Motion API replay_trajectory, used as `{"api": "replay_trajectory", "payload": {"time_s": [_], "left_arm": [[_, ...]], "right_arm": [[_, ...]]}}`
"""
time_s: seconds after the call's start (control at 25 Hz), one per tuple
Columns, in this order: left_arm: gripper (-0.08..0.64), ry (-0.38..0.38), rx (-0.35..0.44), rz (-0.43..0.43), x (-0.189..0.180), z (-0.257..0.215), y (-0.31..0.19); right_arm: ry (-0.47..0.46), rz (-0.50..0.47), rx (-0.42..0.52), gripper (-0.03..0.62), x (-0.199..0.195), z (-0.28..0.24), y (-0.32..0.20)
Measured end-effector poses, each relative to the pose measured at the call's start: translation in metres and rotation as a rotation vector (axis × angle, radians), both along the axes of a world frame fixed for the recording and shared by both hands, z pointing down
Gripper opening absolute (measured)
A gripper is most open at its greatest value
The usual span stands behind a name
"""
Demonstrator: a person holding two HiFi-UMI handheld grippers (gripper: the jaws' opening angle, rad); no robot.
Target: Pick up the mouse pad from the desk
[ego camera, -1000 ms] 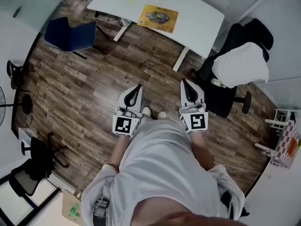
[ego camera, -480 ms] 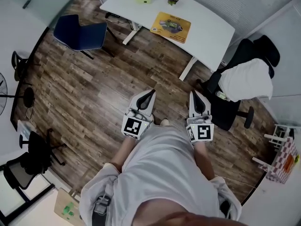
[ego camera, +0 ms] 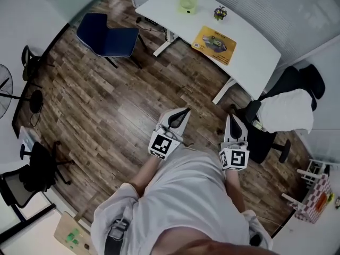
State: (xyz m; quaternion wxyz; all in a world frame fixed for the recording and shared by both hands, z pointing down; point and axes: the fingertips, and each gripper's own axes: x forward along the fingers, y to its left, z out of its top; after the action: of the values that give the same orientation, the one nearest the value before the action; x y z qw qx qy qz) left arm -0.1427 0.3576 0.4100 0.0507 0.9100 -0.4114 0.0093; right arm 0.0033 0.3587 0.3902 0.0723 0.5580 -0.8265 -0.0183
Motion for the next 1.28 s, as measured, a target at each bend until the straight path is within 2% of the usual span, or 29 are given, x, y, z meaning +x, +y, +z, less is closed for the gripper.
{"api": "replay_trajectory", "payload": {"time_s": [0.28,0.52,0.64,0.84,0.96,1.08,1.28], "left_arm": [[-0.008,0.045,-0.038,-0.021,-0.017,0.010,-0.036],[-0.008,0.037,-0.074,-0.099,-0.032,0.025,-0.085],[-0.008,0.005,-0.090,-0.137,-0.028,0.034,-0.123],[-0.008,-0.039,-0.113,-0.165,0.002,0.040,-0.199],[-0.008,-0.021,-0.141,-0.187,0.018,0.044,-0.247],[-0.008,0.008,-0.198,-0.239,0.028,0.058,-0.293],[-0.008,-0.035,-0.288,-0.350,0.035,0.093,-0.356]], "right_arm": [[0.027,-0.011,-0.025,0.002,-0.017,0.003,-0.033],[0.013,0.010,-0.011,0.002,0.003,0.005,-0.088],[-0.023,0.022,-0.019,0.002,0.024,0.017,-0.132],[-0.048,0.013,-0.040,0.002,0.067,0.032,-0.227],[-0.033,-0.014,-0.081,0.002,0.086,0.042,-0.285],[-0.028,-0.041,-0.118,0.002,0.102,0.051,-0.337],[-0.023,-0.082,-0.156,0.002,0.124,0.063,-0.410]]}}
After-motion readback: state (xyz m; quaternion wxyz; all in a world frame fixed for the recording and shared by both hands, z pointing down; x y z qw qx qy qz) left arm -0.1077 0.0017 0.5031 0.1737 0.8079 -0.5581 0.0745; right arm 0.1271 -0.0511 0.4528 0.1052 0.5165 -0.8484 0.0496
